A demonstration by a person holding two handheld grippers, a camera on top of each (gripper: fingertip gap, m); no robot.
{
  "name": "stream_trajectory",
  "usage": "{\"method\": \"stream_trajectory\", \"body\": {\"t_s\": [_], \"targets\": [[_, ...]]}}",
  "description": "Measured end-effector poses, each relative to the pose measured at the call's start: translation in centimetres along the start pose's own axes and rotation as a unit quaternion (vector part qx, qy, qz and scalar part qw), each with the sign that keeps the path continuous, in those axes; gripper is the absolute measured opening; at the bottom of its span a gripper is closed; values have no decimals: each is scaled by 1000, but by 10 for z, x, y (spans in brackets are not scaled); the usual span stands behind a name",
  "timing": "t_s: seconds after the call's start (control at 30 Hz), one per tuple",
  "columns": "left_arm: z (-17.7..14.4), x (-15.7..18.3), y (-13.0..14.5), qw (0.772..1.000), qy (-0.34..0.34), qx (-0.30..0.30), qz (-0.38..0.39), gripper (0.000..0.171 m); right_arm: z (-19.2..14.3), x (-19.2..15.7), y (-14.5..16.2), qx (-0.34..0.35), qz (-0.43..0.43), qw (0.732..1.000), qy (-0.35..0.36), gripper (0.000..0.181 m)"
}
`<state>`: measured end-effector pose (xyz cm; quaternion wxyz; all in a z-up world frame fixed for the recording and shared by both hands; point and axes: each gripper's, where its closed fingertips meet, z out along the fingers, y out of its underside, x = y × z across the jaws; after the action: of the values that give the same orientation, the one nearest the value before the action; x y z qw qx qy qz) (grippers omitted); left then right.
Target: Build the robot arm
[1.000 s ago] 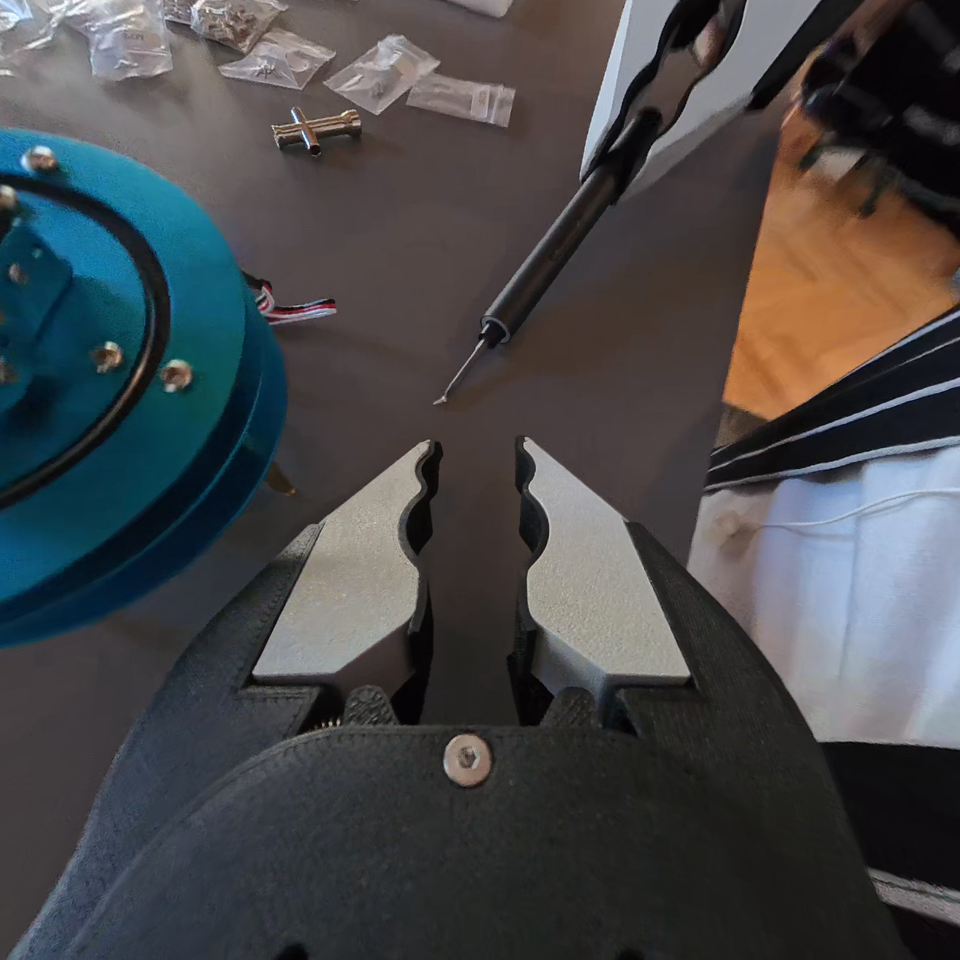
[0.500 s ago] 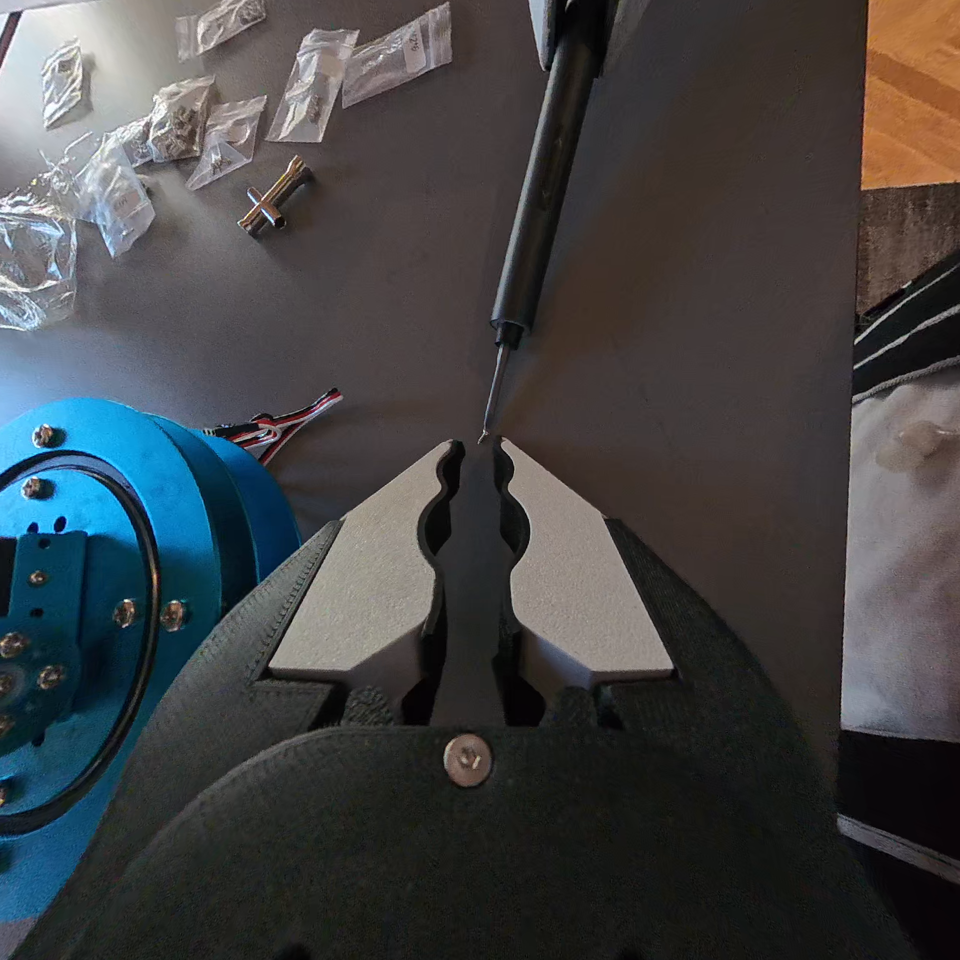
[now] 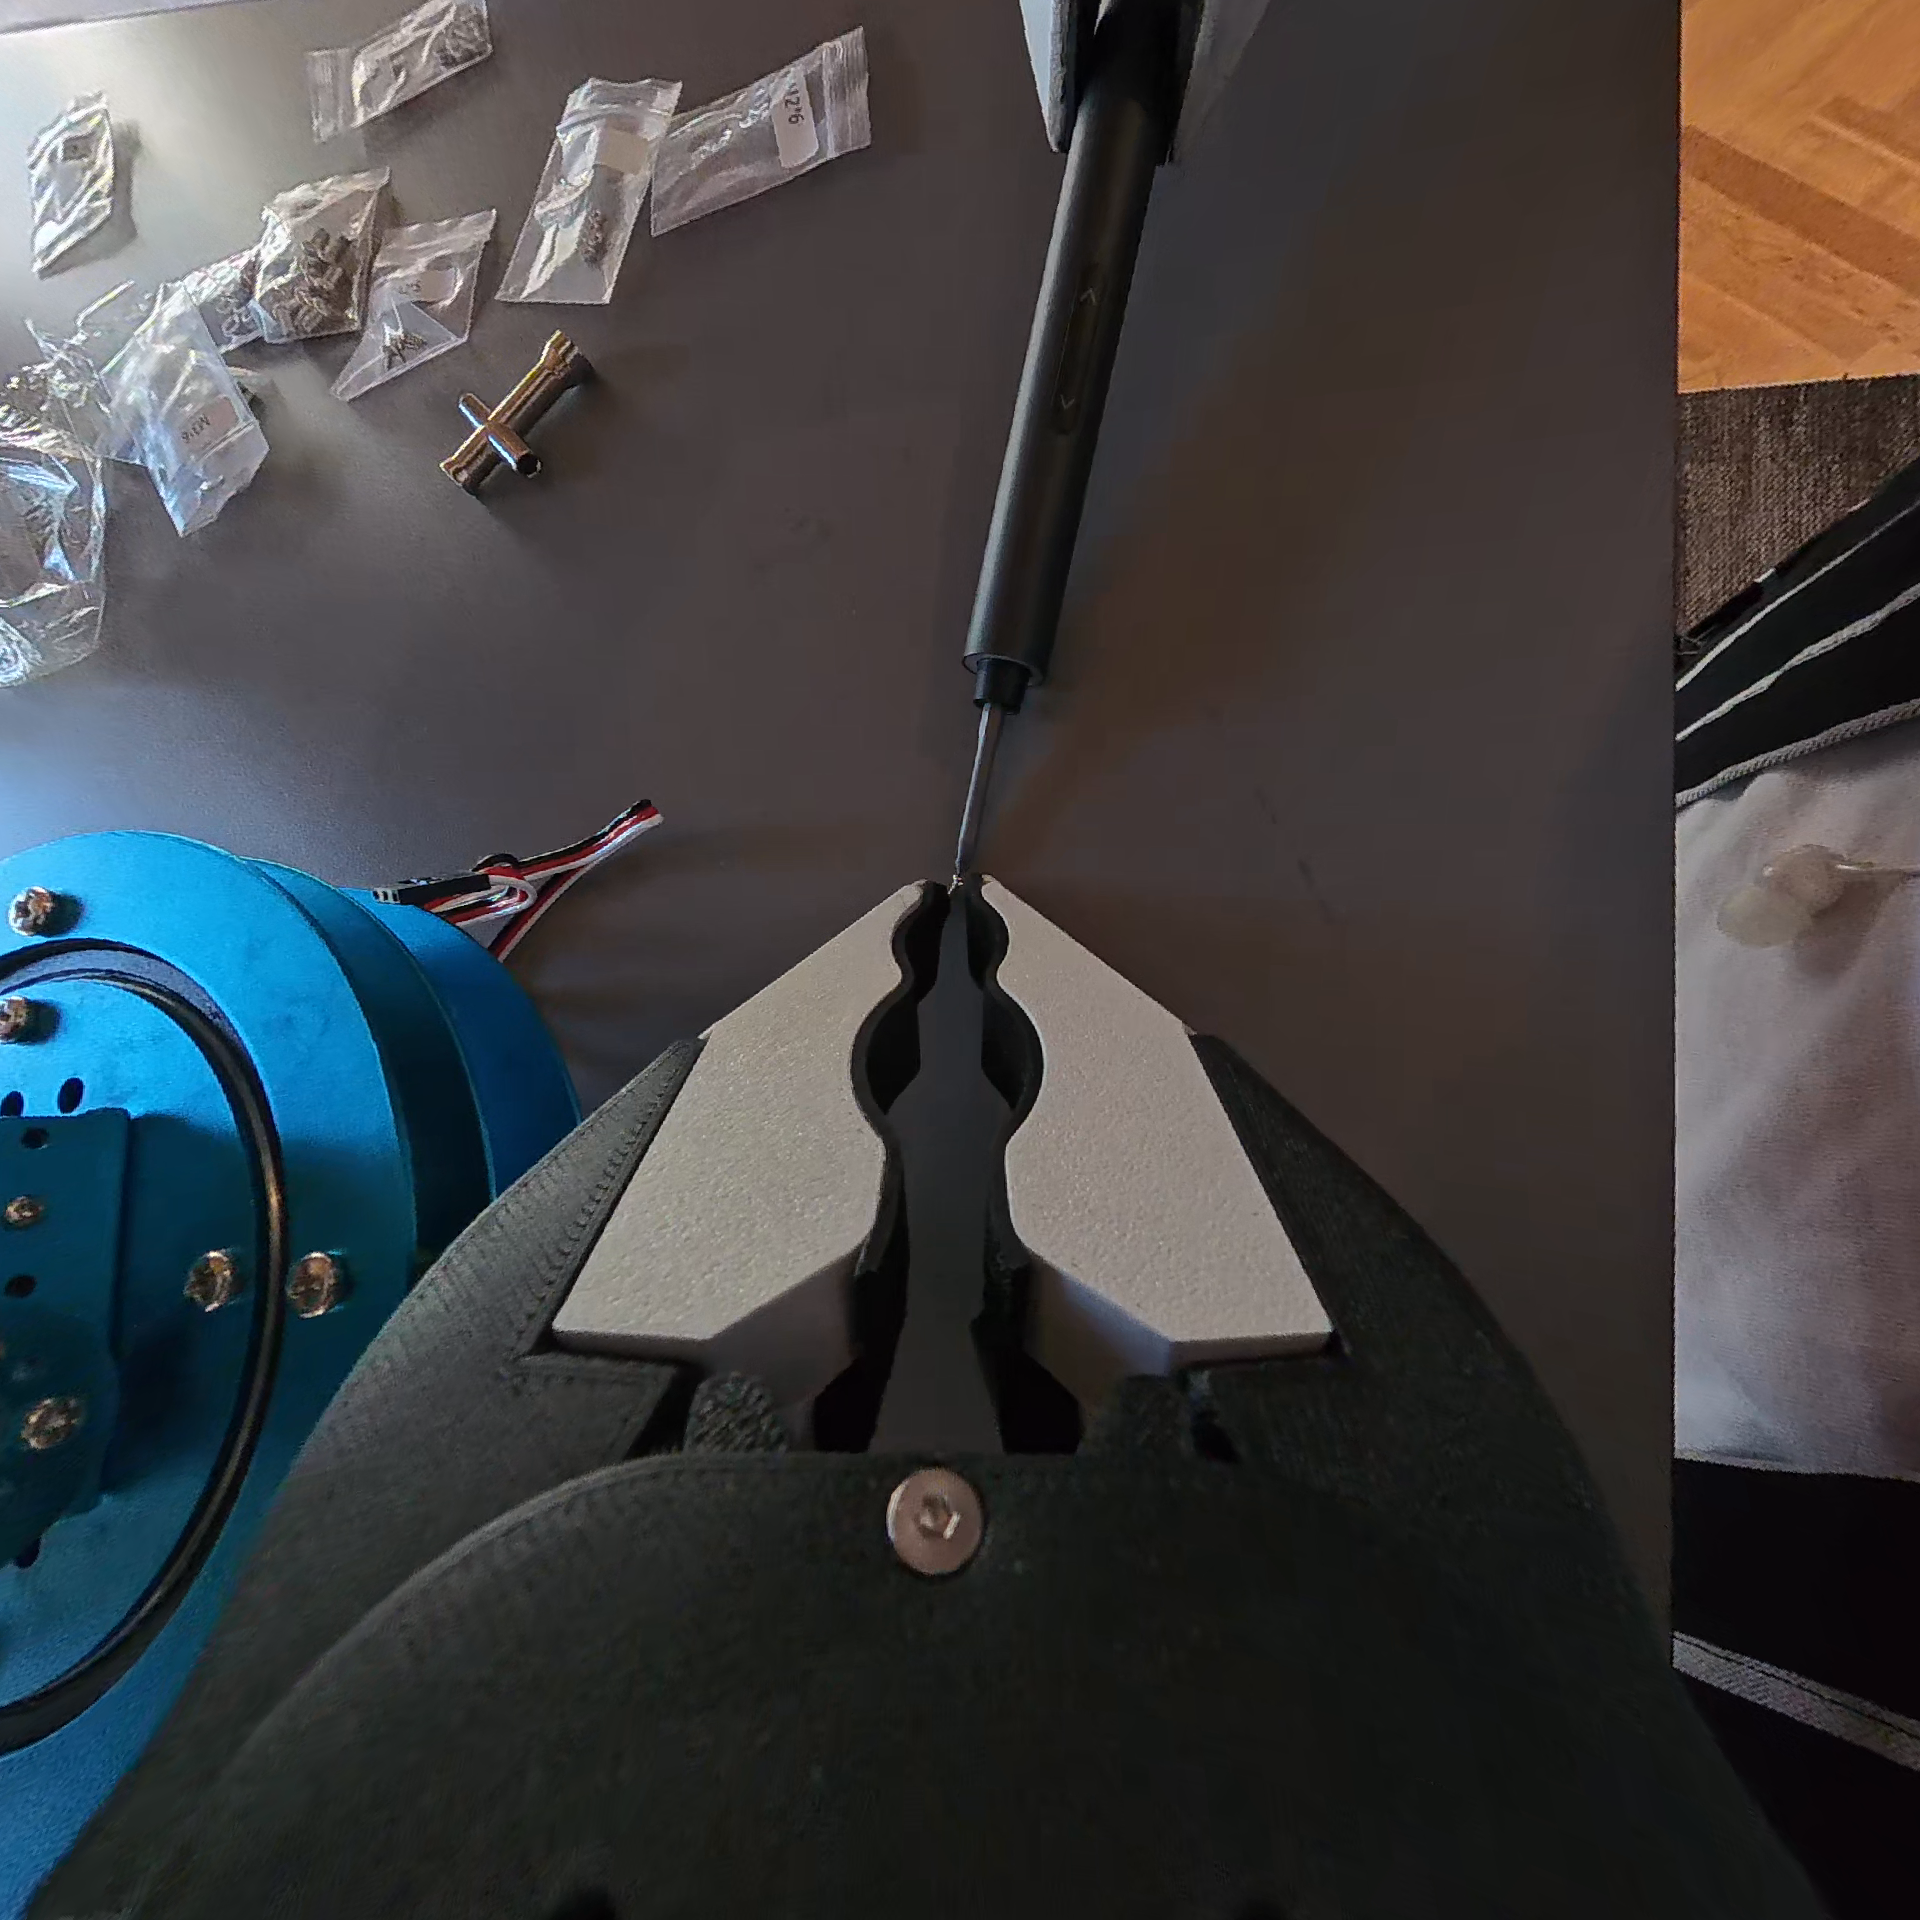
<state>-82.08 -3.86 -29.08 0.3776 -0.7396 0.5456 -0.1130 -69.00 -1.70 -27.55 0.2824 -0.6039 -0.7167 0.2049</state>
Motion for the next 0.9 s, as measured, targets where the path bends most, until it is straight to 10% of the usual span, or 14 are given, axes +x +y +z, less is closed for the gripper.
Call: {"method": "stream_trajectory", "body": {"t_s": [0.9], "targets": [[1,1,-1,1000,5,15,-23,7,1,-5,0,-11,25,1000,13,17]]}}
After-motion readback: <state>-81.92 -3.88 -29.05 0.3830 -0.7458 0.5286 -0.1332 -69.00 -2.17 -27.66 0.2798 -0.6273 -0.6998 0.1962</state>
